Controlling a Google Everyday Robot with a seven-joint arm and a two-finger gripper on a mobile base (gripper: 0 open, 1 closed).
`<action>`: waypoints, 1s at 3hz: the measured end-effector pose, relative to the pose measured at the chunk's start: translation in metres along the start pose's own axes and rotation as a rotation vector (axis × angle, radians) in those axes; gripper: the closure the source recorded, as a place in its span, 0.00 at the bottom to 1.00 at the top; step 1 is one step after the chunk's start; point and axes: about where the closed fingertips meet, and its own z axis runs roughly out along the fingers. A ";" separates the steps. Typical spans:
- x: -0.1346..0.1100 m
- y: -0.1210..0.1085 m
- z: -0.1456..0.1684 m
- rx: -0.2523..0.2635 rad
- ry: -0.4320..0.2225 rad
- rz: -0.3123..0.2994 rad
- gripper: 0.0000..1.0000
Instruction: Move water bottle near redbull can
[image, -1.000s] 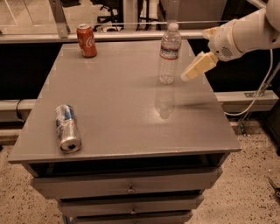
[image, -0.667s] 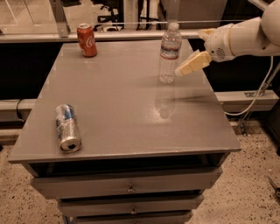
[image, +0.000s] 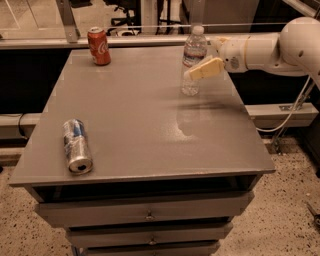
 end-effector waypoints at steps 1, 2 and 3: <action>-0.003 0.005 0.013 -0.025 -0.043 0.028 0.25; -0.004 0.007 0.013 -0.040 -0.084 0.048 0.48; -0.021 0.021 -0.002 -0.071 -0.162 0.058 0.71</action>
Offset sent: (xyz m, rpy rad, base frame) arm -0.0017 0.0065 0.0016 0.1548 -0.0028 0.0391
